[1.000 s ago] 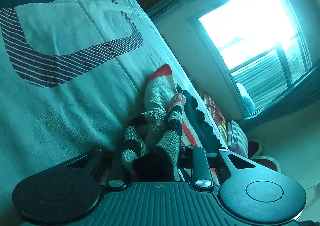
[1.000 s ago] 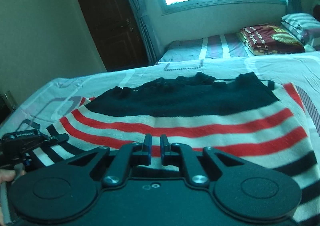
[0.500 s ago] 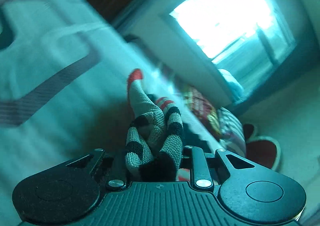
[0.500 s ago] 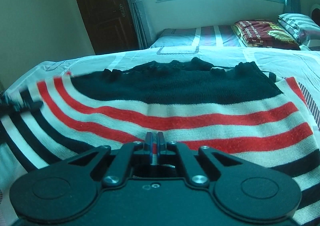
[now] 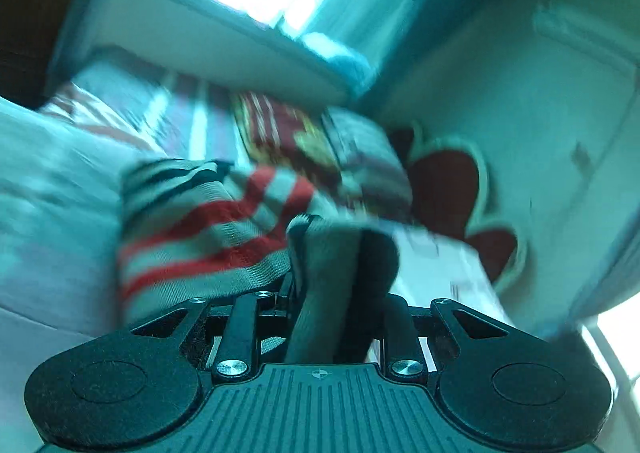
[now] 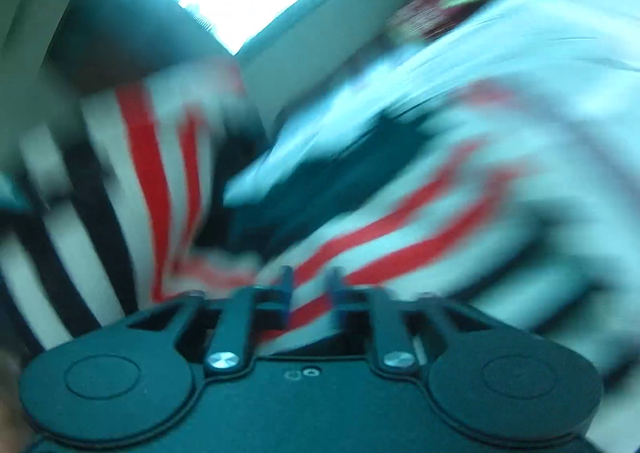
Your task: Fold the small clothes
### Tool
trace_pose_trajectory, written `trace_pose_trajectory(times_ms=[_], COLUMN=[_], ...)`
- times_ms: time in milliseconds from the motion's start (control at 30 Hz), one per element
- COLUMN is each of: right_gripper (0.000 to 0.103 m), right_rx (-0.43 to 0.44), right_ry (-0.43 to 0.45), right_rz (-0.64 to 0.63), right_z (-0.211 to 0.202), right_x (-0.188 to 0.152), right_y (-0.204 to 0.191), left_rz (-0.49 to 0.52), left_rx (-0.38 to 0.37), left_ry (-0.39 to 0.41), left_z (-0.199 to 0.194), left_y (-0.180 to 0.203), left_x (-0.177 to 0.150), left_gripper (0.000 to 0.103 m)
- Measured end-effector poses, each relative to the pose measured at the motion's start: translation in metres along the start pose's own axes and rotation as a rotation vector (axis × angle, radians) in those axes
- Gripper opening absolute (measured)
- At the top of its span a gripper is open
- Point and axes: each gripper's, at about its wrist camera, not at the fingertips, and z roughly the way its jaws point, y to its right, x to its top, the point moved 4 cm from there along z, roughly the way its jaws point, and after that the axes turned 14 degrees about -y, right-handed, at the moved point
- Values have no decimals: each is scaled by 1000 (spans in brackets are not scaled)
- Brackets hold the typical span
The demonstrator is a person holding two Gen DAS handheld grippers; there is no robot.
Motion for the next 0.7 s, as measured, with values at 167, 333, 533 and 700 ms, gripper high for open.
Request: trace_pose_trajectory(times_ms=[167, 333, 533, 700], right_gripper=[64, 65, 73, 76], right_rx=[5, 110, 253, 269], right_ry=[123, 123, -40, -127], right_rz=[163, 164, 222, 256], right_z=[-92, -122, -82, -45], right_x=[4, 9, 0, 2], right_y=[73, 80, 60, 53], left_rz=[181, 220, 51, -11], left_rx=[108, -3, 177, 186], left_ry=[-261, -155, -50, -111], left_z=[85, 12, -53, -39], left_y=[39, 58, -44, -76], left_x=[-46, -49, -13, -24], left_gripper=[32, 63, 63, 63])
